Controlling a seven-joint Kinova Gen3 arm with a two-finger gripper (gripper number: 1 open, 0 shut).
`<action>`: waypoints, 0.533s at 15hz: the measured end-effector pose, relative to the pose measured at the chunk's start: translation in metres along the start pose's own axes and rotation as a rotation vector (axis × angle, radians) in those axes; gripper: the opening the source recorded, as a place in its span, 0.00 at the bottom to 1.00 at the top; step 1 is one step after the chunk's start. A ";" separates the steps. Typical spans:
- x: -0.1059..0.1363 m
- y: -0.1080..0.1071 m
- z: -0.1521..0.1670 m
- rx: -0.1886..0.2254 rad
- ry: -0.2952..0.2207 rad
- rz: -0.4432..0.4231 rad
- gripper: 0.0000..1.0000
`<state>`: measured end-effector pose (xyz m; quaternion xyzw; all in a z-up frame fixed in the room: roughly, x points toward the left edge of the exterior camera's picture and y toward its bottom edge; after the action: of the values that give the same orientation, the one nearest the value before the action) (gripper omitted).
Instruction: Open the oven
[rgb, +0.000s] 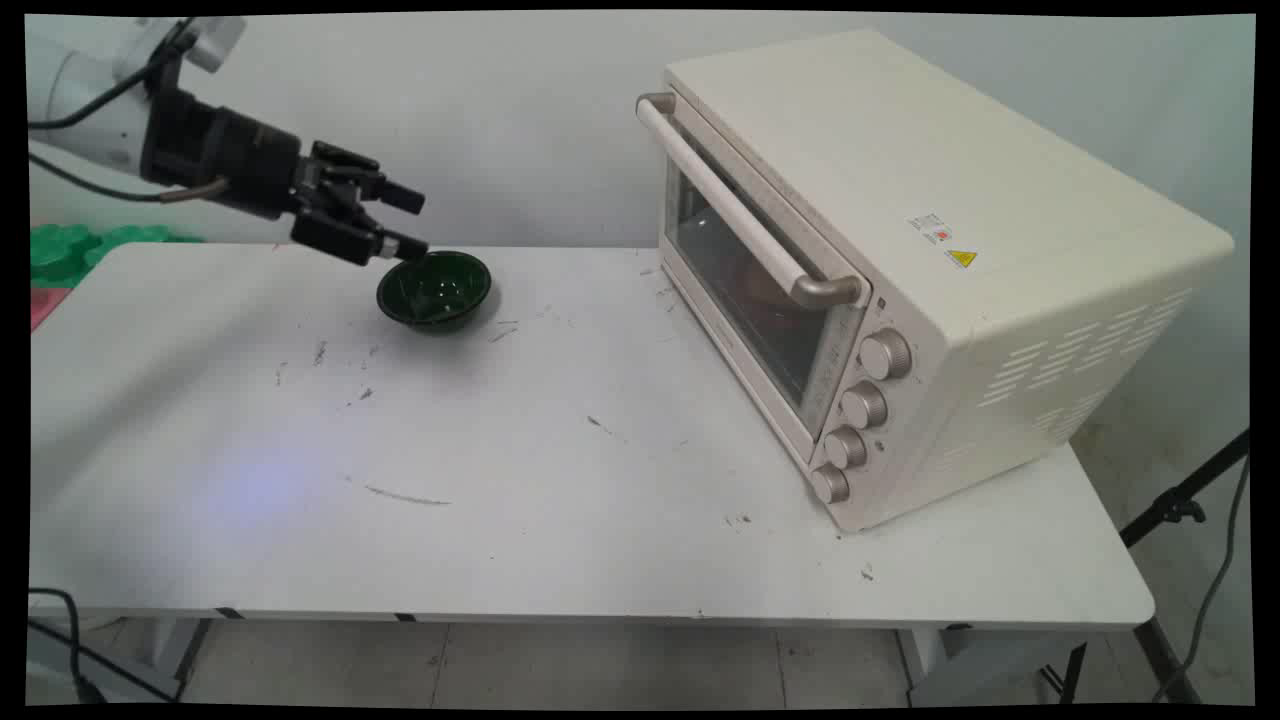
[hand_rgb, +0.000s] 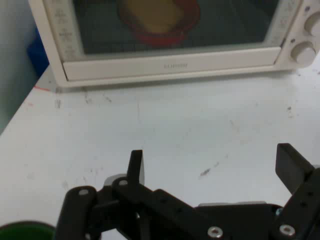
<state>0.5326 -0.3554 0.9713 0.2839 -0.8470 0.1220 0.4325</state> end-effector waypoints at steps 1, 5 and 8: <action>0.010 0.003 0.005 0.006 -0.002 0.004 1.00; 0.047 0.012 0.028 0.022 0.006 0.021 1.00; 0.079 0.018 0.050 0.036 0.019 0.033 1.00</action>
<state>0.4521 -0.3932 1.0053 0.2764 -0.8451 0.1470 0.4334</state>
